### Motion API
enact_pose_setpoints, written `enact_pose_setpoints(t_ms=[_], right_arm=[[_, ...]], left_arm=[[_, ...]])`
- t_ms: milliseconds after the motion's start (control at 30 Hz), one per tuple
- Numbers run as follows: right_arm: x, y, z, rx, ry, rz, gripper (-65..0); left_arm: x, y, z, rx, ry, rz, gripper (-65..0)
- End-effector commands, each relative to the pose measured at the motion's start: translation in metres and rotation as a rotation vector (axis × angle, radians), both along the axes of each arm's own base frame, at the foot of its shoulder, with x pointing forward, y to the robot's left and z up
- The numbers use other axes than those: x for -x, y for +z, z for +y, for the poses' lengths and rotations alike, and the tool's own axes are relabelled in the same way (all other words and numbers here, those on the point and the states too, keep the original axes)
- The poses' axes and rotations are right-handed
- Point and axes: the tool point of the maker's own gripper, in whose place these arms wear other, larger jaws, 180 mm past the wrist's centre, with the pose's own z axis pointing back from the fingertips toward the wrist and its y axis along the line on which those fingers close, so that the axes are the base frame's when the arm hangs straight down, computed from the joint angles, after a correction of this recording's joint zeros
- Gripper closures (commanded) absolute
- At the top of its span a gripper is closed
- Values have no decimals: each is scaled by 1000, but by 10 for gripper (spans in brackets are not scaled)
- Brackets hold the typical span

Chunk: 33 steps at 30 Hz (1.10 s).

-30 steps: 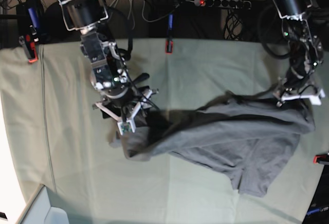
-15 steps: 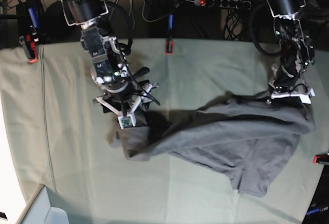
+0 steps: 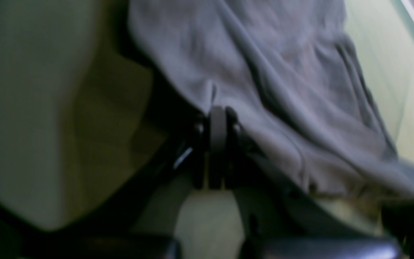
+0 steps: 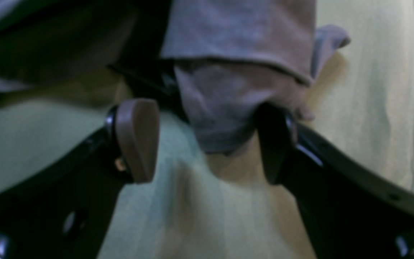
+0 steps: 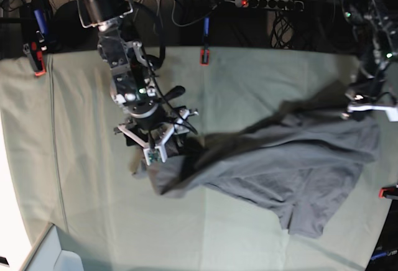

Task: Layout the t-shirt on the table in an organized manner, then fold the t-shirt properly
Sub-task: 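Pull the shirt taut between both grippers, spreading it across the table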

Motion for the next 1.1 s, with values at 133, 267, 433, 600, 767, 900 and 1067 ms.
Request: enact_pose_setpoints(t_ms=[133, 267, 433, 600, 767, 900, 1067], right_arm=[[-20, 5, -2, 5, -12, -29, -378], [-23, -3, -4, 15, -14, -5, -233], [-20, -2, -24, -1, -80, -3, -14], [0, 9, -50, -19, -160, -36, 0], [27, 9, -72, -4, -209, -30, 0], [45, -11, -68, 9, -186, 31, 0], [63, -31, -63, 17, -169, 93, -96]], left_arm=[[8, 35, 36, -84, 73, -75, -2], [11, 41, 50, -109, 90, -77, -2], [12, 44, 50, -117, 87, -80, -2], [17, 52, 62, -133, 120, -95, -2], [29, 83, 76, -183, 153, -131, -2], [38, 96, 77, -180, 151, -107, -2], [52, 106, 84, -123, 178, -111, -2]])
